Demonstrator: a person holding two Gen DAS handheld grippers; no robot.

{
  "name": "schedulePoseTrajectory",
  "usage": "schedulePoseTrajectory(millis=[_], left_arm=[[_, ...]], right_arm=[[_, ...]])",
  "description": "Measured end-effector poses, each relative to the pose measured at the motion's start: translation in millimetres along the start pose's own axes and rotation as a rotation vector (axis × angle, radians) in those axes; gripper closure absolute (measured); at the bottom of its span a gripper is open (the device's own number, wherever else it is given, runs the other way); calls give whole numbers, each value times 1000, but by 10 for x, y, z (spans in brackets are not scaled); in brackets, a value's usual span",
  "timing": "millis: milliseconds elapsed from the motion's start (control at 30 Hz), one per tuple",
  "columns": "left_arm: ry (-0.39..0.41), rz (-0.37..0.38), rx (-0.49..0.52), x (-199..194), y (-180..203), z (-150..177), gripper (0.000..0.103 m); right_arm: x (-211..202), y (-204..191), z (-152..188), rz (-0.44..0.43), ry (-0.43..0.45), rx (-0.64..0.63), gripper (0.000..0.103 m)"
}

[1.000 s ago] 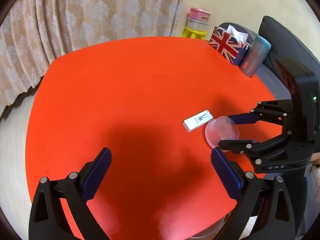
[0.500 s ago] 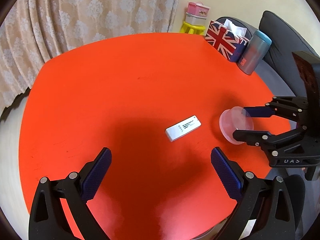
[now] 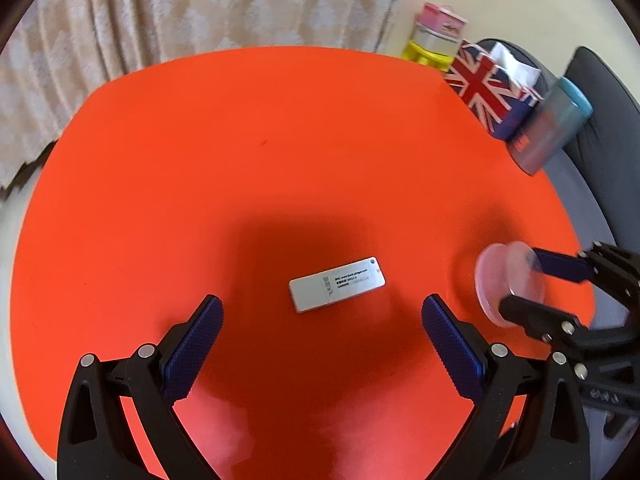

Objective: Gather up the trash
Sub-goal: 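Lift the capsule with the right gripper while the left grasps the white USB stick, then carry the capsule and USB stick over the bin and open both grippers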

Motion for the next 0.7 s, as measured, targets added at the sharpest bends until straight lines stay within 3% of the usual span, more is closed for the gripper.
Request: schedulePoseTrajectory(millis=[267, 333, 467, 600, 700], left_arm=[[20, -83, -77, 193, 26, -24, 8], [22, -96, -84, 221, 25, -30, 17], [40, -122, -76, 229, 45, -57, 22], [54, -122, -49, 193, 31, -58, 44], [47, -100, -27, 173, 14, -56, 46]], right_arm=[[-9, 127, 72, 0, 3, 20, 51], [-5, 147, 67, -1, 4, 22, 51], [-5, 151, 70, -7, 7, 23, 51], [-7, 159, 72, -11, 12, 20, 51], [-11, 144, 55, -16, 19, 18, 51]])
Point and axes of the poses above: each gripper's, at about its wrist camera, not at the fingertips, and x roughly the way its jaws point, y to its right, z to its underside, the point moved 4 cm from there along x, roughly the way its jaws point, and after that the axes turned 8 degrees about -y, right-handed, at the moved point
